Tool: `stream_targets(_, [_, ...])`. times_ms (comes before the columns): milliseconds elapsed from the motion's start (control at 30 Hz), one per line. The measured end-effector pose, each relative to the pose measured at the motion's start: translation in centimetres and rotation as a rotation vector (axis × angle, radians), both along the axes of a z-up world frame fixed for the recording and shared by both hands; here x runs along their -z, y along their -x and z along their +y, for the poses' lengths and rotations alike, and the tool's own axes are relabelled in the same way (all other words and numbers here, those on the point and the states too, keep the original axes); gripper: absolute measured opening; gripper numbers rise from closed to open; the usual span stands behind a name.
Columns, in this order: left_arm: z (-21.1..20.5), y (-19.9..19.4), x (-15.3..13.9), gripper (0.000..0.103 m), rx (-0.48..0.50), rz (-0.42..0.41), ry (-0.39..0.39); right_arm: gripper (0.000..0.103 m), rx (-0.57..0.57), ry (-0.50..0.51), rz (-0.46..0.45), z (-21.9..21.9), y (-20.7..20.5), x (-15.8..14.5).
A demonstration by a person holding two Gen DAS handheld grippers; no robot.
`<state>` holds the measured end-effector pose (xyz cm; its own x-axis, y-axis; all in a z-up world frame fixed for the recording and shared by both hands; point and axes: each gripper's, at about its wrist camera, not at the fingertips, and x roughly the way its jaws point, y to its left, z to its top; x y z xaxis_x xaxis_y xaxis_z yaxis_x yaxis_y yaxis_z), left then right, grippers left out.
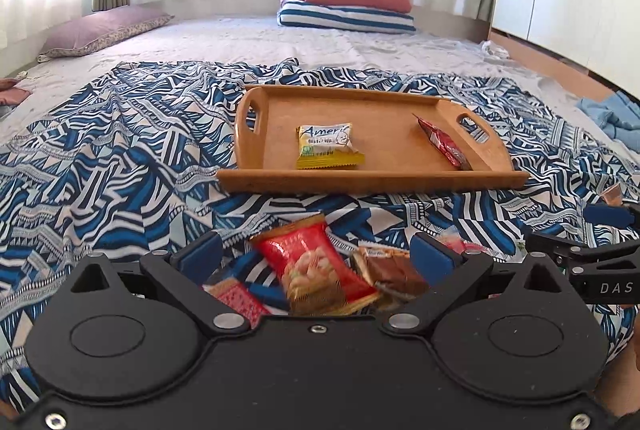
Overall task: Organize snacks
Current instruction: 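Withdraw both tools from the tray back toward the snack pile, then grasp the green packet with the right tool while the left tool grasps a red wafer pack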
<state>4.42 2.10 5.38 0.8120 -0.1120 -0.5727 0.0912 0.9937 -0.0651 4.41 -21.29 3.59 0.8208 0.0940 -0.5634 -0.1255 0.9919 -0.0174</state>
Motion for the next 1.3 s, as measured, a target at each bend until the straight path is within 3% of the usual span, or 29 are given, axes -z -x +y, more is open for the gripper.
stream_targets(667, [1.9,2.3,4.3,0.1,-0.086,0.018,-0.026,0.103,0.02,0.099,-0.012,1.1,2.1,3.8])
stream_targets(967, [2.8,1.5,5.2,0.1,-0.181,0.037,0.01,0.103,0.072,0.07,0.002,0.6,1.3,4.6])
stream_targets(1033, [2.9,1.5,5.3,0.098,-0.189,0.035,0.027,0.103,0.086,0.049,-0.001,0.4,1.3,4.6])
stream_targets(1167, [3.1,1.9,4.9,0.075,-0.208,0.016,0.061,0.103,0.107,-0.021,-0.016,-0.5,1.5,4.2])
stream_targets(1300, [3.4,2.2,4.7,0.065,-0.242,-0.006,0.084,0.102,0.168,-0.081,-0.043,-1.5,1.6,3.5])
